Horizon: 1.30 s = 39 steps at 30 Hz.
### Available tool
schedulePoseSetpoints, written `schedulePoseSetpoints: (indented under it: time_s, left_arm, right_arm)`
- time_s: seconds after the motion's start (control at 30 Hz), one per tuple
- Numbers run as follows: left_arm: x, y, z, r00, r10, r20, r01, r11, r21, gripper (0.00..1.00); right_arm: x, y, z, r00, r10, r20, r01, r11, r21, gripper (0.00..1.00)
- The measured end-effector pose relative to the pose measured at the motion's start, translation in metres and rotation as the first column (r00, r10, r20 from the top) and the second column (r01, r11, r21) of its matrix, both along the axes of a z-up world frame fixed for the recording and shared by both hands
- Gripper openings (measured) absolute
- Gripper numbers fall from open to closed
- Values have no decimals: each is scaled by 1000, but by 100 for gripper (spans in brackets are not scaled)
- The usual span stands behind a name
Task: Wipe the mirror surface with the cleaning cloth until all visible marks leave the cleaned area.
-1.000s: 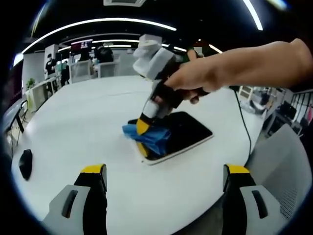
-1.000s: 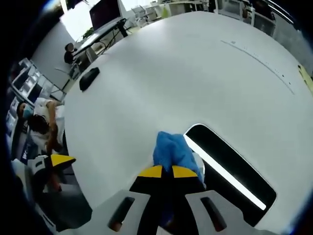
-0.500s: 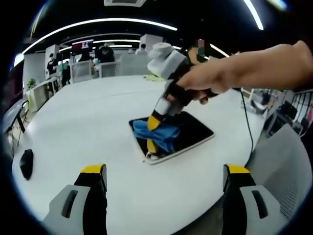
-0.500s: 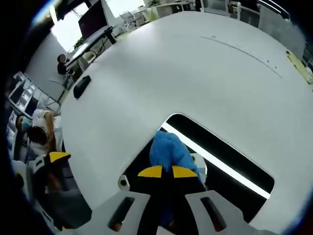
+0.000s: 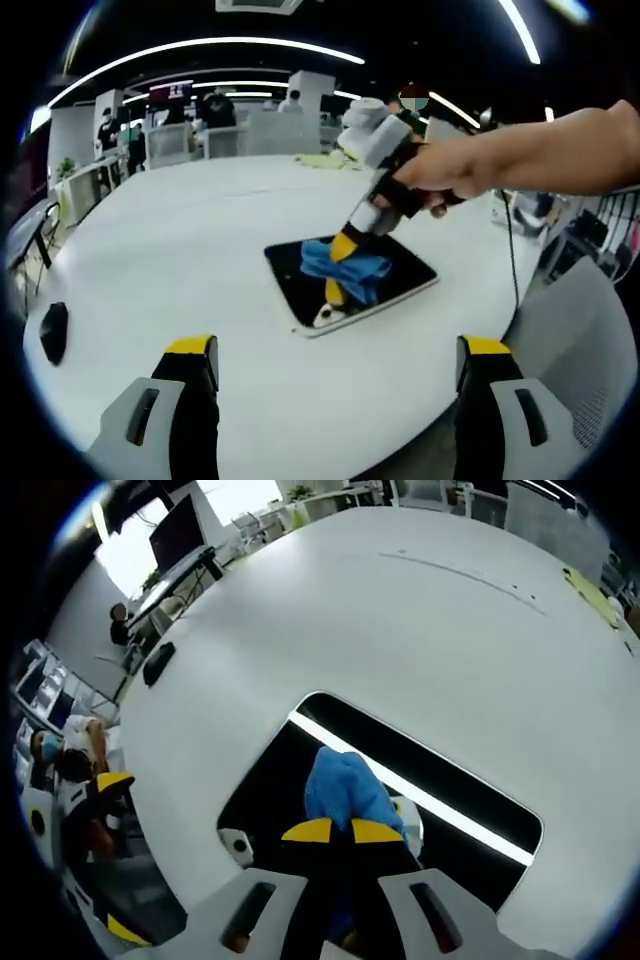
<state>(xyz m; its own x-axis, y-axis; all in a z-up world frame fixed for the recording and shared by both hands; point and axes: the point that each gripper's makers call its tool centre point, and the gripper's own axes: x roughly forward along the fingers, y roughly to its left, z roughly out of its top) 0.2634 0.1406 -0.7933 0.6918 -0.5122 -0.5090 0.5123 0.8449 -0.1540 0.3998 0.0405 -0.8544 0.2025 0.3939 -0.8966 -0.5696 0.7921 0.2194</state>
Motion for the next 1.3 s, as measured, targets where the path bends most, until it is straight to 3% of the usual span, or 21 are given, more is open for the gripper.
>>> schedulePoseSetpoints:
  time_s: [0.67,1.3]
  left_arm:
    - [-1,1,-1,1000,3,-4,-3,1000,1,99]
    - [0,2,-1,1000,5,-3,-5,1000,3,99]
  right_arm:
    - [0,-55,-1,998,-57,-8,57,998,3,0]
    - [1,-93,-1,998,-59,-3,59,997,-39,0]
